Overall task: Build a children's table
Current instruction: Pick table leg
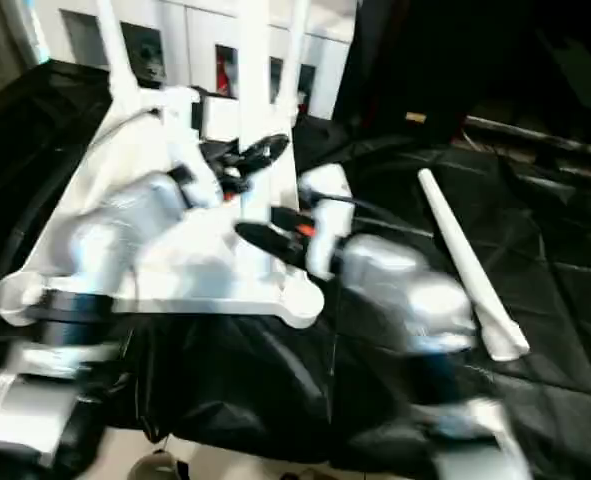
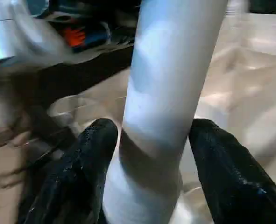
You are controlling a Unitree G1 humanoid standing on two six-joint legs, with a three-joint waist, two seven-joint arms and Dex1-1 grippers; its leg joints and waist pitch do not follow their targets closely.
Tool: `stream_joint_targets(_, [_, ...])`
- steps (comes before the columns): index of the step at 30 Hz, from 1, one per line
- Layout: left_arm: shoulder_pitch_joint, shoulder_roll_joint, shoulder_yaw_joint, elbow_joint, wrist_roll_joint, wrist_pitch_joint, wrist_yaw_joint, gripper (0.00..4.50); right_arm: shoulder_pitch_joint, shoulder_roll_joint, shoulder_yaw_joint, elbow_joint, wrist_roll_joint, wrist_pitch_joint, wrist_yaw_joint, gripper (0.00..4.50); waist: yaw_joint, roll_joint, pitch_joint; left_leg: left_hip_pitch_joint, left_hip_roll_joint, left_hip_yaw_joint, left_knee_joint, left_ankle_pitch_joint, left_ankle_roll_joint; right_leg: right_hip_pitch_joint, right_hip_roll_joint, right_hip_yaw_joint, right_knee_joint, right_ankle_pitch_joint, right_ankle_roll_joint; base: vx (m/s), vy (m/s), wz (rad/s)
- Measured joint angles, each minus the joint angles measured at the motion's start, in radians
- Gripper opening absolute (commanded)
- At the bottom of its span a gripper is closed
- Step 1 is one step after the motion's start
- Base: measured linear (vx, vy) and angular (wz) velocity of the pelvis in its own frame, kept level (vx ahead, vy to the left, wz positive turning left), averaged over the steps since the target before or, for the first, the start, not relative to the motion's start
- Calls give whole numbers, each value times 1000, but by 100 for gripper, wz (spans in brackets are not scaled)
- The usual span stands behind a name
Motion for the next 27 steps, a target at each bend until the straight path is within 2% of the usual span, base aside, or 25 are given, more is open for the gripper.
stream_joint_targets(6, [9, 107, -13, -63, -130, 80, -280, 188, 26, -56, 16, -71, 69, 51, 129, 276, -1, 0, 0, 2, 0, 0, 0, 1, -2, 0, 0, 0, 1, 1, -1, 0, 0, 0])
stream_joint_targets(11, [10, 89, 14, -105, -244, 132, -350, 188, 31, -61, 26, -112, 108, 62, 174, 276, 2, 0, 0, 2, 0, 0, 0, 1, -2, 1, 0, 0, 1, 1, -2, 0, 0, 0])
stream_joint_targets(17, [10, 79, 25, -95, -254, 133, -355, 188, 31, -67, 28, -118, 125, 68, 184, 209, 2, 0, 0, 3, 0, 0, 1, 1, -2, 3, 0, 0, 2, 1, -2, 0, 0, 0])
stream_joint_targets(23, [10, 79, 26, -89, -253, 133, -351, 188, 31, -62, 32, -114, 123, 64, 176, 201, 2, 0, 0, 3, 0, 0, 1, 1, -2, 2, 0, 0, 2, 1, -2, 0, 0, 0])
stream_joint_targets(25, [10, 77, 27, -83, -246, 119, -334, 244, 29, -45, 32, -104, 120, 55, 153, 200, 1, 0, 0, 3, 0, 0, 1, 1, -2, 2, 0, 0, 2, 1, -2, 0, 0, 0])
stream_joint_targets(27, [9, 62, 25, -71, -222, 95, -301, 258, 21, -29, 33, -85, 95, 38, 114, 199, 1, 0, 0, 3, 0, 0, 1, 1, -2, 3, 0, 0, 2, 1, -2, 0, 0, 0])
